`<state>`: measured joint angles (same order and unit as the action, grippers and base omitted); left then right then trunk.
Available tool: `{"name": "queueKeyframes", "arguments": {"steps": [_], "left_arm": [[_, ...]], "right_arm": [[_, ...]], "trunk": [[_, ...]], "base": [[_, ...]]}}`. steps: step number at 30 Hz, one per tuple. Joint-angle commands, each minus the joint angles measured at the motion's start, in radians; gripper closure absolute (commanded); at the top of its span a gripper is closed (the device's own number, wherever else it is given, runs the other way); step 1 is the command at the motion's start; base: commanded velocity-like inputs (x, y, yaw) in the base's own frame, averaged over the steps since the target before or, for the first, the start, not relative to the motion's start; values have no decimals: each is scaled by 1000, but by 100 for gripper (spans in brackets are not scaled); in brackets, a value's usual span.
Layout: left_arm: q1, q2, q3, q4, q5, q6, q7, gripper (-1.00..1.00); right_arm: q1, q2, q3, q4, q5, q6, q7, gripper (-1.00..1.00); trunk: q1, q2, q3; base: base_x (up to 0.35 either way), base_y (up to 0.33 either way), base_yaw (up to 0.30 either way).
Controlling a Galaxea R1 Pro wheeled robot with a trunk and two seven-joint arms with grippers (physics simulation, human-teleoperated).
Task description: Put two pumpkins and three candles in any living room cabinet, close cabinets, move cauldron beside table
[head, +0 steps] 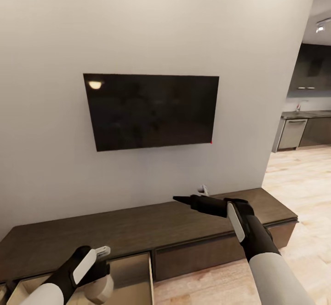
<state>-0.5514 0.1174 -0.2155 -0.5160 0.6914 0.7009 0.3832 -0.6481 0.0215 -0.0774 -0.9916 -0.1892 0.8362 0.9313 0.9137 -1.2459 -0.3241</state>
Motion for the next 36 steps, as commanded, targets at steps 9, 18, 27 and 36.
{"name": "queueKeyframes", "arguments": {"steps": [9, 18, 27, 36], "left_arm": [[-1, -7, -31, 10, -27, -54, 9, 100], [-1, -77, -56, 4, -39, -90, 8, 100], [-2, -87, -77, -4, -38, -122, 8, 100], [-2, -87, -82, -4, -48, -130, 7, 100]], "right_arm": [[-1, -22, -2, -9, -2, 6, 5, -100], [-1, -22, -1, -15, -4, 1, 11, -100], [-1, -23, 1, -13, -1, 1, 29, -100], [-1, -23, 1, -3, 4, 0, 30, -100]], "trunk": [[35, -64, -29], [69, -127, -58], [104, -190, -86], [104, -190, -86]], "base": [[0, 0, 0], [0, 0, 0], [0, 0, 0], [0, 0, 0]]}}
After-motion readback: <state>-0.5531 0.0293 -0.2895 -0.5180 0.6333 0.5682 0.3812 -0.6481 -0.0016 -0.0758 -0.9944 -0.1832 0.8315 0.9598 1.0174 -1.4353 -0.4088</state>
